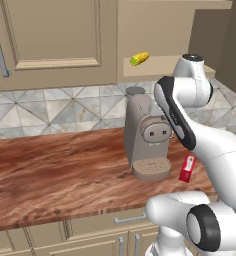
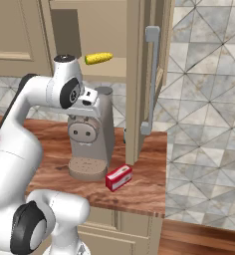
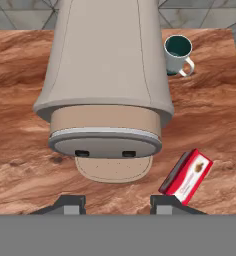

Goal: Pick the boxed food and yogurt from the counter and place them in the cabinets closest to them.

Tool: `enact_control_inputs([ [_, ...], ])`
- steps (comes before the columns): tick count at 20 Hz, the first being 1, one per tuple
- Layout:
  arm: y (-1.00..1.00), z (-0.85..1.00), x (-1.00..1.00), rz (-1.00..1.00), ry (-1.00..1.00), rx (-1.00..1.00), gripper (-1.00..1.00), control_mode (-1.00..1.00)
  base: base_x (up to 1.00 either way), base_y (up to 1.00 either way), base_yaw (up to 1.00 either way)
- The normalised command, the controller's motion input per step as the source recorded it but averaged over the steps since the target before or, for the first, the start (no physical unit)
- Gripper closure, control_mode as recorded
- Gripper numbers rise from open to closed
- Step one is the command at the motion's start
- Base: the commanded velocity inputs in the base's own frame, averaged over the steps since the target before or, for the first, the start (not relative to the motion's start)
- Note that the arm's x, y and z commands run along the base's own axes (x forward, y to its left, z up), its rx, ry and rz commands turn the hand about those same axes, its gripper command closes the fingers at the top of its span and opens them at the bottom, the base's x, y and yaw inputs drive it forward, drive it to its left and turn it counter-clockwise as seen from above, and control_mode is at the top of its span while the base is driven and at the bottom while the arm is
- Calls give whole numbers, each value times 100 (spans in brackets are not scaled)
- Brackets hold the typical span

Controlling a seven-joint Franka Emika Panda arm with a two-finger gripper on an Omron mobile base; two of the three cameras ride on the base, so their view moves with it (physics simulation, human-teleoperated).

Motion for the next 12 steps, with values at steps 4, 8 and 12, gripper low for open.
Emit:
enact_control_inputs([
  [4,-24,-3,0,-4,0,0,-100,-100,0,0,0],
  [8,-49,-8,-3,-13,0,0,-100,-100,0,0,0],
  [12,-49,-11,-5,-15,0,0,-100,-100,0,0,0],
])
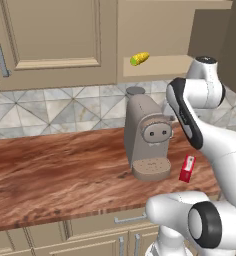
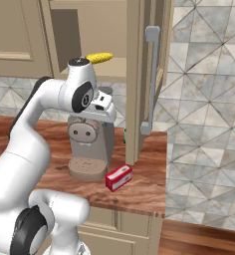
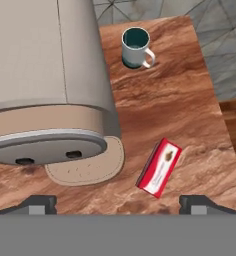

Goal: Pick the boxed food and yogurt from the counter and place them in the cabinets closest to them.

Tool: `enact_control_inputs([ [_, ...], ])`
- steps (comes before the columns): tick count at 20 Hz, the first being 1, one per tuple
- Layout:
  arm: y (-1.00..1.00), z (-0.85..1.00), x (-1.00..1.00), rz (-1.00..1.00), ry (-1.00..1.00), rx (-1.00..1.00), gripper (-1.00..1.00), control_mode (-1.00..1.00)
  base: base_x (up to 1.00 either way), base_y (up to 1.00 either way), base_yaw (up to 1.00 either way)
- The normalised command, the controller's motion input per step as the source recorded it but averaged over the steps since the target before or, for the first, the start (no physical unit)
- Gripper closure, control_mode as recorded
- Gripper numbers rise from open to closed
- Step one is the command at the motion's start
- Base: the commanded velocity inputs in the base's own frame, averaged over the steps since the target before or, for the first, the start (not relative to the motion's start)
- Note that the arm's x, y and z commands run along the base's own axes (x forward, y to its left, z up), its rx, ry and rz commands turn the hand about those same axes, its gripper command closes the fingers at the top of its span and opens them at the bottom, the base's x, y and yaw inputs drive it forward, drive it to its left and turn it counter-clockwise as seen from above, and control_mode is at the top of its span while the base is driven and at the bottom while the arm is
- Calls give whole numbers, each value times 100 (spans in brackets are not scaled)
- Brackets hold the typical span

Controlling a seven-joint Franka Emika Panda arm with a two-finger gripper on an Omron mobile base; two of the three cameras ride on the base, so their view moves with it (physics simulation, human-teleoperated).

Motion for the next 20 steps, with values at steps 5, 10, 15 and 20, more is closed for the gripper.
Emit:
enact_control_inputs([
  [5,-37,-12,-5,-11,0,0,-100,-100,0,0,0],
  [10,-44,-16,-5,-13,0,0,-100,-100,0,0,0],
  [15,-24,-7,-1,-8,0,1,-100,-100,0,0,0],
  [20,0,-19,0,0,0,0,-100,-100,0,0,0],
])
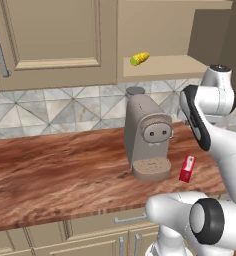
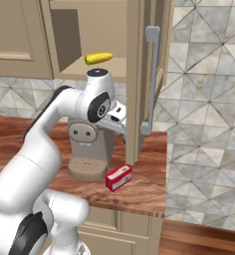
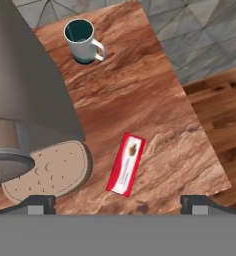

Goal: Pick the boxed food and yogurt from the counter and place them in the cabinets closest to them.

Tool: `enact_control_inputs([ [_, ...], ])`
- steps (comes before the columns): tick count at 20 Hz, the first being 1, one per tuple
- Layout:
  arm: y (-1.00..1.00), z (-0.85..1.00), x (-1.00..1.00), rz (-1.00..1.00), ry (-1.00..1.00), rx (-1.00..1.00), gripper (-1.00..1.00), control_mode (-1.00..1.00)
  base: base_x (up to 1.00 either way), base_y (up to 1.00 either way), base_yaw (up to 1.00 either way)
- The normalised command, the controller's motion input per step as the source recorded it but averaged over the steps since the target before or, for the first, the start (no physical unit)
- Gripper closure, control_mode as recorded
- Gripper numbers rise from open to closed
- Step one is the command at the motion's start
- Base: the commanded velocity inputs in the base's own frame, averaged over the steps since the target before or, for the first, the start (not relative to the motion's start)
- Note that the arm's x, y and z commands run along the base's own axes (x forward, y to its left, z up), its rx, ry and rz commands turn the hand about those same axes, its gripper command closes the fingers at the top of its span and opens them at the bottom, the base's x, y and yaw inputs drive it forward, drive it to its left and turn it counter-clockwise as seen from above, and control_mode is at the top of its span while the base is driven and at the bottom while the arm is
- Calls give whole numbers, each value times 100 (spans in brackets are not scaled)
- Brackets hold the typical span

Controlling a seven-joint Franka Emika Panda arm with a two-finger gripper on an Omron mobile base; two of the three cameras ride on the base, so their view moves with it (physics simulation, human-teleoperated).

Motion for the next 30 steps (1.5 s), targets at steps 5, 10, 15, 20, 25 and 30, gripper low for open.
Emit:
enact_control_inputs([
  [5,0,-42,0,0,0,0,-100,-100,0,0,0],
  [10,0,-42,0,-1,0,-2,-100,-100,0,0,0],
  [15,0,-42,0,-2,0,-5,-100,-100,0,0,0],
  [20,0,-42,0,-2,0,-6,-100,-100,0,0,0],
  [25,-2,-44,0,-2,0,-4,-100,-100,0,0,0],
  [30,-11,-43,0,-1,0,0,-100,-100,0,0,0],
])
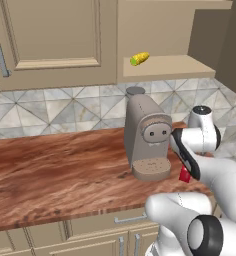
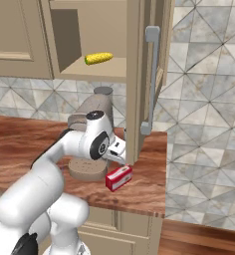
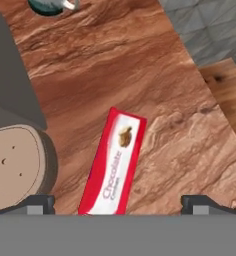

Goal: Pick the boxed food and yogurt from the counter and place them in the cabinets closest to them.

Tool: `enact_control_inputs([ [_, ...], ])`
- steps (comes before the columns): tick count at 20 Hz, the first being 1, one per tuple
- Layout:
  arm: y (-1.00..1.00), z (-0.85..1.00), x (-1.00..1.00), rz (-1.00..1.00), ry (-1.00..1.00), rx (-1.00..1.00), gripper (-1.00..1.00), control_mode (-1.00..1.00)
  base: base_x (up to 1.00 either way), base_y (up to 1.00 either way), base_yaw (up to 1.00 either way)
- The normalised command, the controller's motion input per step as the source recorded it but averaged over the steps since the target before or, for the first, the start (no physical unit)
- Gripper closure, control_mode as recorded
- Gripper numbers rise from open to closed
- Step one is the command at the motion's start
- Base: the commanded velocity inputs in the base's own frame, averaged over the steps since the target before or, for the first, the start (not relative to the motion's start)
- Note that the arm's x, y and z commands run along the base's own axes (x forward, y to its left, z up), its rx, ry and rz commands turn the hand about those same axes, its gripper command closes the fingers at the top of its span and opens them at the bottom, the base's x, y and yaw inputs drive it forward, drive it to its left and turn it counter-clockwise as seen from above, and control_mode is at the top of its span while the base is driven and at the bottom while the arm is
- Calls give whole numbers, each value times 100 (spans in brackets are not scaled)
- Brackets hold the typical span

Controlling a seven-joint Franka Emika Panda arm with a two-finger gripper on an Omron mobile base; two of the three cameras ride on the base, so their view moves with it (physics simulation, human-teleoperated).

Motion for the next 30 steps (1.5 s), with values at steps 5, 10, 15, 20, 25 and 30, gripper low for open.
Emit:
enact_control_inputs([
  [5,-14,-38,0,-1,1,0,-100,-100,0,0,0],
  [10,-12,-35,0,-2,1,0,-100,-100,0,0,0],
  [15,-3,-36,2,-2,1,2,-100,-100,0,0,0],
  [20,0,-32,1,-2,0,1,-100,-100,0,0,0],
  [25,0,-28,4,-2,0,0,-100,-100,0,0,0],
  [30,0,3,-2,-1,0,6,-100,-100,0,0,0],
])
